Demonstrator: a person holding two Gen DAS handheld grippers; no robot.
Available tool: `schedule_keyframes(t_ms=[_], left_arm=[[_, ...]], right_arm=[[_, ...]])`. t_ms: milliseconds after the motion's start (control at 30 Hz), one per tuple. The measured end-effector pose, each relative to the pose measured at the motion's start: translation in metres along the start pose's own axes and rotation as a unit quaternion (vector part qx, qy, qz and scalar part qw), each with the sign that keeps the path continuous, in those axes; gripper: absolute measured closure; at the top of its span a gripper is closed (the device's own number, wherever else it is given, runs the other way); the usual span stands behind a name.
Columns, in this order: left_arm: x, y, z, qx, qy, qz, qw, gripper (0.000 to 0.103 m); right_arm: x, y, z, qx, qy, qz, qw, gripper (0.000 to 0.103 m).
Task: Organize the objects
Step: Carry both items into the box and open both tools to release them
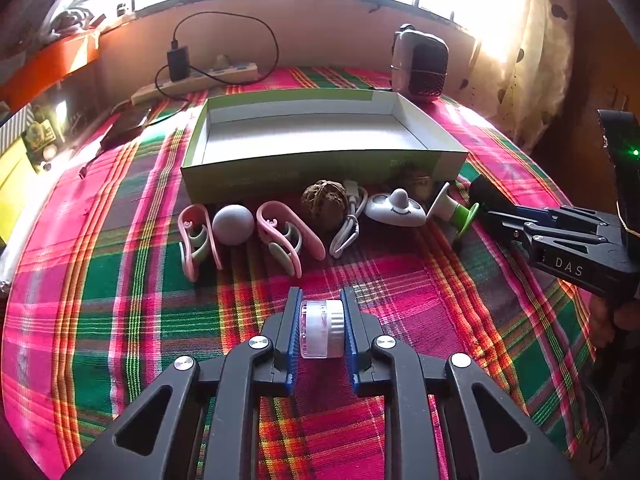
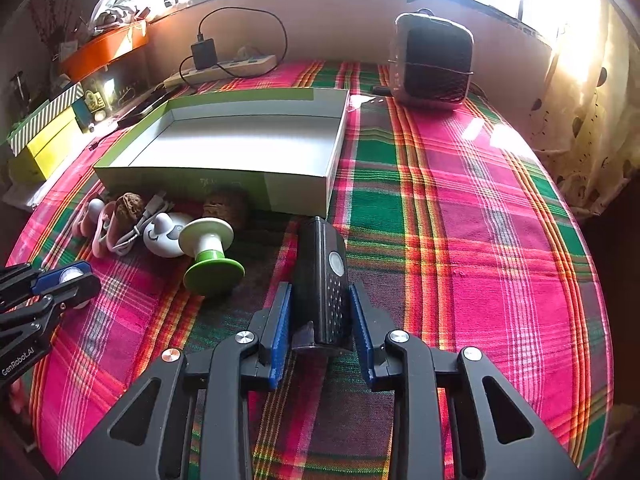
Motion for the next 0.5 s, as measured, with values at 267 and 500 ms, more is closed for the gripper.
schedule_keyframes(t_ms=[267, 500], left_arm=[[-0.008, -0.008, -0.001, 0.006, -0.005, -0.010, 0.9999, 0.086], [-0.020, -0.028, 0.000, 0.000, 0.010, -0.027, 0.9996, 0.086]], right_arm=[[-0.011, -0.006, 0.004, -0.002, -0.006, -0.015, 1.000, 0.073], [-0.026, -0.023, 0.011, -0.011, -0.011, -0.033, 0.999, 0.073]])
Point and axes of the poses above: each gripper's, at about its wrist camera, not at the fingertips, and x roughly the way its jaws point, z to its left, y to its underside, the point moved 9 cm from there along x, roughly the way its jaws point, and after that the axes turned 1 degree about x, right-handed, at the moved point
